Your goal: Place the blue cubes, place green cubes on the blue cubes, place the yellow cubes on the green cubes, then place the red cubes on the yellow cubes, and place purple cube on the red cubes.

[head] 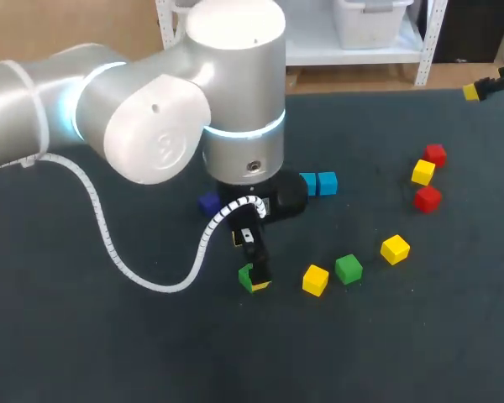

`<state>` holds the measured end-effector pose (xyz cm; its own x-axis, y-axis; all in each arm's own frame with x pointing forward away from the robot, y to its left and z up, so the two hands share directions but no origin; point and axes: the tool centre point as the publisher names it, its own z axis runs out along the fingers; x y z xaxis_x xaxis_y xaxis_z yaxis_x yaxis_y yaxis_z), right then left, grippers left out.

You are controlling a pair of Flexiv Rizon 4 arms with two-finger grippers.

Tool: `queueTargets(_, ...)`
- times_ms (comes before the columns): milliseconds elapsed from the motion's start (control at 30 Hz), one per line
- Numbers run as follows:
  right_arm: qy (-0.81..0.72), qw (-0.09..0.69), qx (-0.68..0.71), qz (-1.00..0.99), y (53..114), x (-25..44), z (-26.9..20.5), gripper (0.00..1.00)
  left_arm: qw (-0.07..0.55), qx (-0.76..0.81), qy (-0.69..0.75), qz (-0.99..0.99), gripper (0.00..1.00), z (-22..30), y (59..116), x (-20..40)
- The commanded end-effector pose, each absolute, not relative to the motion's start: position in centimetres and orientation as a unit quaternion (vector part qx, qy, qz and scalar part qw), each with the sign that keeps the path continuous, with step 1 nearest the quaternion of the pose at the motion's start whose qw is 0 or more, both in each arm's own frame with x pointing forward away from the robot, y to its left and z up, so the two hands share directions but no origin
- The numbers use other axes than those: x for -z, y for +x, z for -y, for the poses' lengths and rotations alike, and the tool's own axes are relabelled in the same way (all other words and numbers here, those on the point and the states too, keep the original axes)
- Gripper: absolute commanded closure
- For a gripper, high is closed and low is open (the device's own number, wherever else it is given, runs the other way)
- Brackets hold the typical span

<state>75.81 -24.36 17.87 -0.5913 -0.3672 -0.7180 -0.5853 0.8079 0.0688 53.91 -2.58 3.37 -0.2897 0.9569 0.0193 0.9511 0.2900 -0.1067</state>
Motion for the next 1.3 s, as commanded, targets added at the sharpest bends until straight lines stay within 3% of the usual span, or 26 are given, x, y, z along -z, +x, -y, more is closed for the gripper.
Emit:
queueTargets(33,-0.271,0.362,-0.150,-0.879,75.8,-17.9,24.3,0.00,0.049,-0.050,-0.603,0.795,0.00,3.0,54.0,-2.6)
queueTargets(167,-0.271,0.362,-0.150,-0.879,75.8,-17.9,24.3,0.00,0.062,-0.056,-0.607,0.790,0.04,3.0,54.1,-1.9)
queueTargets(233,-0.271,0.362,-0.150,-0.879,75.8,-17.9,24.3,0.00,0.063,-0.052,-0.607,0.790,0.00,3.0,54.4,-1.8)
queueTargets(667,-0.271,0.362,-0.150,-0.879,75.8,-17.9,24.3,0.00,0.087,-0.068,-0.607,0.787,0.02,2.9,54.7,-0.4)
queueTargets(800,-0.271,0.362,-0.150,-0.879,75.8,-17.9,24.3,0.00,0.091,-0.069,-0.606,0.787,0.38,2.9,54.8,-0.3)
queueTargets(900,-0.271,0.362,-0.150,-0.879,75.8,-17.9,24.3,0.00,0.100,-0.063,-0.599,0.792,0.58,2.8,54.8,-0.2)
queueTargets(1000,-0.271,0.362,-0.150,-0.879,75.8,-17.9,24.3,0.00,0.102,-0.063,-0.598,0.793,0.87,2.7,54.8,-0.2)
queueTargets(1100,-0.271,0.362,-0.150,-0.879,75.8,-17.9,24.3,0.00,0.105,-0.060,-0.597,0.793,1.00,2.7,54.8,-0.2)
queueTargets(1300,-0.271,0.362,-0.150,-0.879,75.8,-17.9,24.3,0.00,0.104,-0.049,-0.599,0.793,1.00,2.8,54.8,-0.2)
